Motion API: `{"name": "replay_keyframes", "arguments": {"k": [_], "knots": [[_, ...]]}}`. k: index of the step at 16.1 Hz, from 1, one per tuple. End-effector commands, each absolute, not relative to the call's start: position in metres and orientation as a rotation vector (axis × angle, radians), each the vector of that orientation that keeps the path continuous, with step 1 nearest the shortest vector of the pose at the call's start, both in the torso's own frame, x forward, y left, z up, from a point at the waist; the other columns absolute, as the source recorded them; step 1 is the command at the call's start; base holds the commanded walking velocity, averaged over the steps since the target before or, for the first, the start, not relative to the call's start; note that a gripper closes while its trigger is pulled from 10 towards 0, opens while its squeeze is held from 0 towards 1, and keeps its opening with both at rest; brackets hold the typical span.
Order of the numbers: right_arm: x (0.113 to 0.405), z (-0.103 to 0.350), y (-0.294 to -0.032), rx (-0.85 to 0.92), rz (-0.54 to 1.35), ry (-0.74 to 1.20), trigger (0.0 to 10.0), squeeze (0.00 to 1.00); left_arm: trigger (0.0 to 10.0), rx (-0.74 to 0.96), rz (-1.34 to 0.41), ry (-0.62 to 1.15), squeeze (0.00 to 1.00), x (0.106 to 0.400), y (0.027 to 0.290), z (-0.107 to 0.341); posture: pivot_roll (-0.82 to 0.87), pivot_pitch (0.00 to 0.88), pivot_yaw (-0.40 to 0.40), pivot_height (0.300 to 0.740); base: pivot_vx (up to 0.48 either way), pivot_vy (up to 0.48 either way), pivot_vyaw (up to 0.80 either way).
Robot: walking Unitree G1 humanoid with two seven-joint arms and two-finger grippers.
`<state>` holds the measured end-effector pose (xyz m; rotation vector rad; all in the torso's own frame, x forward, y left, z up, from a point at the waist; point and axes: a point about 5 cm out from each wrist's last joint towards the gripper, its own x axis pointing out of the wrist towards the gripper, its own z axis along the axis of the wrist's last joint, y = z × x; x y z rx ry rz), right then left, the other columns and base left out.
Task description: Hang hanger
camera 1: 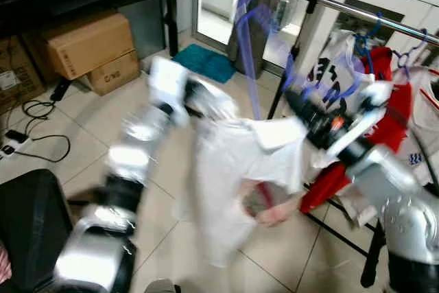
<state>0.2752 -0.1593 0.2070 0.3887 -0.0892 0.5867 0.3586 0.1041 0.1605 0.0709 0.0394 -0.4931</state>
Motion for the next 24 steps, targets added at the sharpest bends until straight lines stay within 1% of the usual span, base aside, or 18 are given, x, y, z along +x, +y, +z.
{"name": "replay_keyframes", "arguments": {"k": [1,3,5,6,7,8,10,12,13,14,15,16,17,18,19,21,23,24], "knots": [[0.281,0.213,-0.169,0.44,0.496,-0.131,0.0,0.0,0.0,0.058,-0.6,0.002,0.0,0.348,0.081,0.168,-0.03,0.0,-0.065,0.74,0.0,0.0,0.0],[0.285,0.212,-0.173,0.423,0.427,-0.13,0.0,0.0,0.0,0.041,-0.679,-0.022,0.0,0.338,0.067,0.17,-0.03,0.0,-0.066,0.74,0.0,0.0,0.0],[0.296,0.198,-0.186,0.309,0.24,-0.07,0.0,0.0,0.0,0.013,-0.861,-0.074,0.0,0.315,0.04,0.179,-0.03,0.0,-0.066,0.74,0.0,0.0,0.0],[0.3,0.193,-0.19,0.232,0.181,-0.041,0.0,0.0,0.0,0.014,-0.917,-0.09,0.0,0.307,0.034,0.182,-0.03,0.0,-0.062,0.74,0.0,0.0,0.0],[0.301,0.192,-0.192,0.207,0.136,-0.041,0.0,0.0,0.0,0.005,-0.961,-0.099,0.0,0.301,0.032,0.185,-0.03,0.001,-0.061,0.74,0.0,0.0,0.0],[0.304,0.192,-0.2,0.283,0.062,-0.05,0.0,0.0,0.0,0.003,-0.999,-0.103,0.0,0.296,0.031,0.187,-0.03,0.001,-0.061,0.74,0.0,0.0,0.0],[0.306,0.195,-0.213,0.324,-0.012,-0.086,0.0,0.0,0.0,0.043,-0.947,-0.069,0.0,0.299,0.042,0.181,-0.02,0.004,-0.056,0.74,0.0,0.0,0.0],[0.304,0.193,-0.217,0.313,-0.027,-0.084,0.0,0.0,0.0,0.056,-0.856,-0.032,0.0,0.304,0.055,0.176,-0.02,0.005,-0.053,0.74,0.0,0.0,0.0],[0.3,0.182,-0.216,0.19,-0.007,-0.015,0.0,0.0,0.0,0.074,-0.763,0.005,0.0,0.307,0.07,0.168,-0.02,0.004,-0.05,0.74,0.0,0.0,0.0],[0.293,0.168,-0.212,0.069,0.034,0.063,1.3,0.0,0.0,0.097,-0.673,0.041,0.0,0.307,0.084,0.16,-0.02,0.004,-0.047,0.74,0.0,0.0,0.0],[0.288,0.158,-0.208,0.042,0.042,0.121,10.0,0.0,0.0,0.113,-0.584,0.062,0.0,0.308,0.098,0.154,-0.02,0.005,-0.041,0.74,0.0,0.0,0.0],[0.277,0.148,-0.201,0.065,0.09,0.173,10.0,0.0,10.0,0.101,-0.487,0.091,0.0,0.306,0.112,0.148,-0.02,0.007,-0.041,0.74,0.0,0.0,0.0],[0.267,0.136,-0.199,0.061,0.085,0.237,10.0,0.0,10.0,0.084,-0.402,0.126,0.0,0.304,0.123,0.143,-0.02,0.007,-0.041,0.74,0.0,0.0,0.0],[0.264,0.13,-0.2,0.054,0.063,0.267,10.0,0.0,10.0,0.083,-0.372,0.138,0.0,0.303,0.127,0.141,-0.02,0.02,-0.054,0.74,0.0,0.0,0.0],[0.256,0.116,-0.205,0.027,-0.001,0.321,10.0,0.0,10.0,0.08,-0.33,0.155,0.0,0.298,0.132,0.136,-0.02,0.026,-0.054,0.74,0.0,0.0,-0.77],[0.252,0.111,-0.205,0.022,-0.038,0.329,10.0,0.0,10.0,0.067,-0.273,0.186,0.0,0.295,0.137,0.131,-0.02,0.038,-0.045,0.74,0.0,0.0,-0.78],[0.249,0.112,-0.198,0.05,-0.039,0.325,10.0,0.0,10.0,-0.157,-0.243,0.209,0.0,0.292,0.141,0.128,-0.03,0.046,-0.034,0.74,0.0,0.0,-0.77],[0.247,0.112,-0.196,0.033,-0.029,0.326,10.0,0.0,10.0,-0.148,-0.24,0.2,0.0,0.292,0.142,0.131,-0.03,0.05,-0.03,0.74,0.0,0.0,-0.77]]}}
